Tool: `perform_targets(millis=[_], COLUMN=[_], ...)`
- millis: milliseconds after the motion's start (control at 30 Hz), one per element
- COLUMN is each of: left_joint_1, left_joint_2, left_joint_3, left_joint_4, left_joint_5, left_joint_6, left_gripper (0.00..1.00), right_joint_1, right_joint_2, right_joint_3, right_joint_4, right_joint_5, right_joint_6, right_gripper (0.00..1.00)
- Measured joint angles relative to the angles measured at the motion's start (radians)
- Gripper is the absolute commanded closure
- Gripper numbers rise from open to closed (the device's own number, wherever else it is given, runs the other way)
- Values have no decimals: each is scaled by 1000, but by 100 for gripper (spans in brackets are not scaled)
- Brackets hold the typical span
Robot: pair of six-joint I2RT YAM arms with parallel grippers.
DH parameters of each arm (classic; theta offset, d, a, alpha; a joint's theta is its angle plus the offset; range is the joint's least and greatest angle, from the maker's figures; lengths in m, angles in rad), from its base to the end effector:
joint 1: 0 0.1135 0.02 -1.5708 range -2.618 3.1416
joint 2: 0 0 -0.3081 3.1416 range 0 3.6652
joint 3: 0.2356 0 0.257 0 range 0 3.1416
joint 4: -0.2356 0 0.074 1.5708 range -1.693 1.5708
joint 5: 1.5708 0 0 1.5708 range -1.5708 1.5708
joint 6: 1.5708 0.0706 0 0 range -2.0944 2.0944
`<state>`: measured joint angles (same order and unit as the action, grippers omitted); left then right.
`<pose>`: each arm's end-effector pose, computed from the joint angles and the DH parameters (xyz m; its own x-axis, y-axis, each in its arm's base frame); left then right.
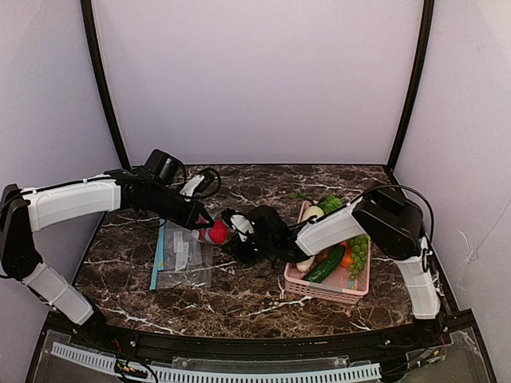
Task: Place the food in the zip-top bag and seal the zipper
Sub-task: Adjust the zipper food storage bag at the center of the board.
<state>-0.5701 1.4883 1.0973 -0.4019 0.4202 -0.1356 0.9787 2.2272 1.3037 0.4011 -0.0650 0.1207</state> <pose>0.2755 -0.2108 0.2821 -0.6934 0.2979 -0.6561 0.6460 0.6604 -0.3828 0.2930 0.4438 0.1223 -0.3799 -0.3496 -0.8564 -0.8196 0.5564 0.1365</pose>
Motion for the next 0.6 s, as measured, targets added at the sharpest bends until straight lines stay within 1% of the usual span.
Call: perform_targets(millis=[67,200,333,600], left_joint_1=[1,5,8,12], left_joint_2=[0,0,0,0], left_joint_3=[0,0,0,0], left_joint_4=[0,0,0,0], left_joint_5=[3,6,10,11], left_joint_6=[0,0,-1,-4], left_gripper=[99,99,99,99], right_joint_1=[-1,-1,-1,-1], right_joint_2=[14,42,49,62], right_joint_3=[21,55,58,89], right_joint_4=[5,15,19,27], right_joint_5=[-4,-14,-22,-31], right_joint_6=[-8,-14,-18,-36], right_gripper=[59,71,73,73])
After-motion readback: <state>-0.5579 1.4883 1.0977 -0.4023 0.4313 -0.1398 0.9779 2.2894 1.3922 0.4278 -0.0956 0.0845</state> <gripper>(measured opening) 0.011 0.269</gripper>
